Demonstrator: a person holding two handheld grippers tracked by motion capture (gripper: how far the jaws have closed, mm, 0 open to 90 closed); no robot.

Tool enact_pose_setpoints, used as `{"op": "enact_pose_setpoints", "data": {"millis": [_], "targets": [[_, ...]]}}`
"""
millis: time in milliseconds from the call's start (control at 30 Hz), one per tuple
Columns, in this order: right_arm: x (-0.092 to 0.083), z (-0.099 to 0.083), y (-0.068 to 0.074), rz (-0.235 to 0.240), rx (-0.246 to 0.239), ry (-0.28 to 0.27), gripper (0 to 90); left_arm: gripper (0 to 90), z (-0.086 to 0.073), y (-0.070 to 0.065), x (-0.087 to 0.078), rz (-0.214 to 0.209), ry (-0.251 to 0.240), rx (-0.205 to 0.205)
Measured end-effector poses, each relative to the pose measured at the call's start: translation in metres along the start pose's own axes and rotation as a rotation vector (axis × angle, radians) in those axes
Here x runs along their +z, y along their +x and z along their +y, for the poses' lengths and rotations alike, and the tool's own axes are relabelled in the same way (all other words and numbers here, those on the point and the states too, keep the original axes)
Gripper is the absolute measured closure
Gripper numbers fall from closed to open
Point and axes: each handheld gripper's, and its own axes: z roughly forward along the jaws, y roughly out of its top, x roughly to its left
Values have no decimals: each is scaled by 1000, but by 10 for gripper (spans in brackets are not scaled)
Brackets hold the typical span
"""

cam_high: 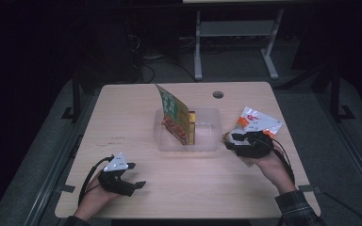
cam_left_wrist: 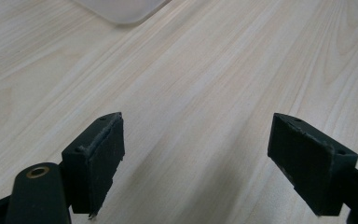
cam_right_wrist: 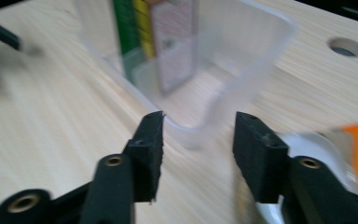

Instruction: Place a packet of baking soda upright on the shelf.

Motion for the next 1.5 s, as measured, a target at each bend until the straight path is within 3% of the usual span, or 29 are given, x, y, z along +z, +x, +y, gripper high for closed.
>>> {"op": "enact_pose_setpoints", "data": {"millis": [167, 333, 433, 533, 733, 833, 1133, 1333, 1500], "targets": [[-1, -8, -23, -60, 18, 33, 711, 191, 0, 0, 1, 2, 14, 8], [-1, -8, -51, -133, 70, 20, 877, 193, 1, -1, 4, -4, 19, 7], [8, -11, -64, -135, 94, 24, 899, 193, 1, -1, 4, -6, 19, 8], [21, -14, -68, -134, 87, 71, 899, 193, 0, -1, 5, -9, 22, 5], [45, -18, -68, -163, 33, 169, 899, 194, 0, -2, 5, -9, 17, 0], [53, -23, -68, -151, -2, 206, 900, 194, 0, -1, 5, -10, 25, 5], [46, -31, -57, -132, -22, 215, 900, 195, -1, -1, 4, -7, 17, -7], [32, -41, -41, -94, -30, 225, 900, 195, -1, -2, 5, -11, 27, 1], [20, -50, -28, -48, -8, 231, 900, 194, 0, -3, 4, -11, 30, 5]]}}
